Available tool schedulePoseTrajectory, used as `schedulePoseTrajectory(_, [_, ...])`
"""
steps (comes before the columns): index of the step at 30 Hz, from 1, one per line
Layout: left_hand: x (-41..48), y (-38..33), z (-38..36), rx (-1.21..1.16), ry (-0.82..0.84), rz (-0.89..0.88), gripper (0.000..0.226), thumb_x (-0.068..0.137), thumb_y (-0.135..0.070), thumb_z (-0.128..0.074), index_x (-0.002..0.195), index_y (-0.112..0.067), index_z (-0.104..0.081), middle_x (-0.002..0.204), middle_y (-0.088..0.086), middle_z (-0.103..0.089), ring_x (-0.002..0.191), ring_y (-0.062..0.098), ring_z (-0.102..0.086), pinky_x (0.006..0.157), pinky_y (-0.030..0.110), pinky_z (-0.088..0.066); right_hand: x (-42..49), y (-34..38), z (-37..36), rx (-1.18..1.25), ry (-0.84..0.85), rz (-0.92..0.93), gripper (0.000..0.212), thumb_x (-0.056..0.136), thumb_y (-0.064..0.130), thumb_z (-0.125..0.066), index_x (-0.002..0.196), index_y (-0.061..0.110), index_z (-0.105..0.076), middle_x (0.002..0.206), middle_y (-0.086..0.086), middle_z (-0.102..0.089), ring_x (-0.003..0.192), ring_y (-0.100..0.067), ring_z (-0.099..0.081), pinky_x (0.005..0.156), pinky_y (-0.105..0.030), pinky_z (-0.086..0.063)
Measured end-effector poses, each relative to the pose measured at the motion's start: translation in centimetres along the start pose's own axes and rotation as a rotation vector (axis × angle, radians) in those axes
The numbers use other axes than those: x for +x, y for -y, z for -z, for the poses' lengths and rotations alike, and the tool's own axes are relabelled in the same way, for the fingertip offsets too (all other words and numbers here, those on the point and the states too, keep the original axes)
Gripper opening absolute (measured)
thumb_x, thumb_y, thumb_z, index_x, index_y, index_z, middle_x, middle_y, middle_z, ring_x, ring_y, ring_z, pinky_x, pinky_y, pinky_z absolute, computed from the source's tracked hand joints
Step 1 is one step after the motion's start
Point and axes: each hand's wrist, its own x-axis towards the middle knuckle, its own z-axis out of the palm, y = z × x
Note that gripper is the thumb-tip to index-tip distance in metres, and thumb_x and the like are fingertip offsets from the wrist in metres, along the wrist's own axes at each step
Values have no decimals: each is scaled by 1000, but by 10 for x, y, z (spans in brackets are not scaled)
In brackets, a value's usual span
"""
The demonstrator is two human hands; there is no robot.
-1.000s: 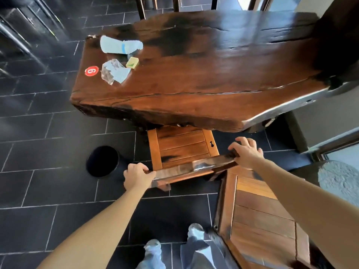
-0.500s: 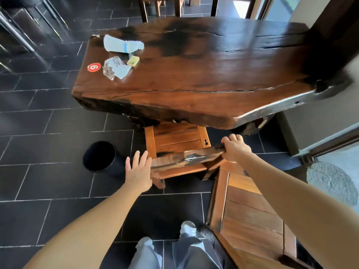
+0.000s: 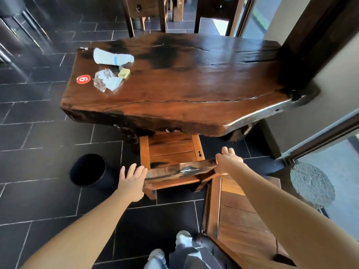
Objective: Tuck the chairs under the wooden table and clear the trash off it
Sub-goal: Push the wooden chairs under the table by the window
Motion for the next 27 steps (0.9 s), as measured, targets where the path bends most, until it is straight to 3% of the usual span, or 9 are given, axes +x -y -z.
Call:
schedulePoseTrajectory(3, [-3,9,-1,11,-4,-28,80,89,-20,-56,151,-21,-6,159,-1,-6,147,25,3,116,54,3,-10,5,-6,8,19,-20,38,85,29,-58,123,20,-55,128,-4,-32,121,-26,-29,82,-43,-45])
schedulePoseTrajectory(9, [-9,24,2,70,-10,-59,77,90,-20,-55,151,-21,-8,158,-1,-12,147,24,-3,115,57,3,-22,11,-14,13,52,-31,26,83,28,-61,107,18,-65,127,0,-32,114,-22,-32,70,-35,-42])
schedulePoseTrajectory(11, [-10,25,3,86,8,-69,76,91,-23,-52,151,-22,-7,158,-2,-11,147,24,-3,115,58,3,-26,12,-15,42,79,-27,29,83,26,-59,110,19,-65,135,0,-30,122,-22,-30,76,-36,-45])
schedulePoseTrajectory(14, [-12,22,10,81,31,-64,70,92,-32,-48,151,-21,-12,157,-1,-16,147,23,-5,115,58,2,-36,10,-21,144,84,5,36,87,27,-57,123,24,-60,155,0,-13,144,-26,-5,99,-47,-40])
schedulePoseTrajectory(17, [-13,14,26,36,9,-71,60,93,-40,-45,147,-20,-26,149,1,-34,142,24,-26,116,57,-3,-53,8,-32,273,-33,13,44,91,29,-55,134,28,-47,161,1,-2,148,-24,4,109,-52,-30])
schedulePoseTrajectory(20, [-20,9,42,-93,-63,-84,63,95,-41,-43,149,-18,-18,143,4,-45,131,23,-46,118,53,-10,-77,11,-47,330,-165,55,55,92,29,-55,143,26,-36,161,1,3,148,-20,7,114,-55,-19])
schedulePoseTrajectory(25, [-40,-27,62,-161,-328,-288,69,96,-41,-42,151,-19,-6,153,3,-32,142,19,-30,119,48,-9,-118,-3,-63,356,-389,53,59,92,29,-57,144,28,-31,161,2,3,148,-21,7,116,-52,-16])
schedulePoseTrajectory(27, [-55,-54,63,-217,-310,-371,70,96,-42,-42,151,-20,-6,156,2,-26,145,18,-23,120,47,-8,-134,-15,-71,369,-388,6,61,92,29,-58,145,30,-28,161,1,6,148,-23,8,117,-54,-14])
